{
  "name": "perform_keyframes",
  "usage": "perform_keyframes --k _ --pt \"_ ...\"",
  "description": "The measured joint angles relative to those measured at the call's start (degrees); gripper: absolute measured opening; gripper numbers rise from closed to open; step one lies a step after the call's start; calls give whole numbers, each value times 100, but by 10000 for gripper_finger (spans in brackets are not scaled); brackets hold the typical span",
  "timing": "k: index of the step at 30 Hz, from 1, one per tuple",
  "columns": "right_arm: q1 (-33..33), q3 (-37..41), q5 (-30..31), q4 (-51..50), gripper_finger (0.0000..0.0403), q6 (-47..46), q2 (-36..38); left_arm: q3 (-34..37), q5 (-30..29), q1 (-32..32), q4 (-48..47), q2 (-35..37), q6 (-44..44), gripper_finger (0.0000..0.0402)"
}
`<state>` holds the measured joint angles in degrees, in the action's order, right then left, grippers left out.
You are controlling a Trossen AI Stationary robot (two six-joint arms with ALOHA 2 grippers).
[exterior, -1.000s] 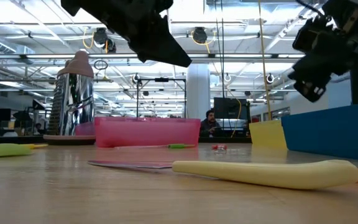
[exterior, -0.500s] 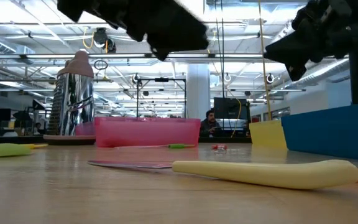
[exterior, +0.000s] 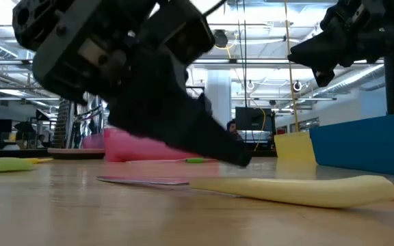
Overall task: Pick & Place Kitchen Items
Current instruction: Put the left yellow knife into the blue bin
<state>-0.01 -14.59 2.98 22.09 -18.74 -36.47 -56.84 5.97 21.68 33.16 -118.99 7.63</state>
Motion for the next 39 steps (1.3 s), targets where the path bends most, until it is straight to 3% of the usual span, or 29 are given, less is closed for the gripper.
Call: perform_keyframes --k 7,12,18,24,26,34,39 --pt "0 0 0 -7 73 110 -11 -10 -133 15 -68 -241 359 156" --pt "0 0 -2 -28 73 146 -11 -18 -150 41 -409 -241 -29 139" --pt "0 0 -2 -35 73 146 -11 -44 -266 -5 -837 -234 -497 98" --pt "0 0 -2 -42 73 146 -11 -24 -87 -245 -961 -200 -522 31" --pt "0 0 -2 -46 73 146 -11 -20 -136 -309 -982 -106 -523 28" --pt "46 0 0 0 75 297 -312 26 -1228 -475 -1760 601 -962 40" --pt "208 0 -4 260 98 518 -853 16 -1683 -661 -2231 1066 -1012 32"
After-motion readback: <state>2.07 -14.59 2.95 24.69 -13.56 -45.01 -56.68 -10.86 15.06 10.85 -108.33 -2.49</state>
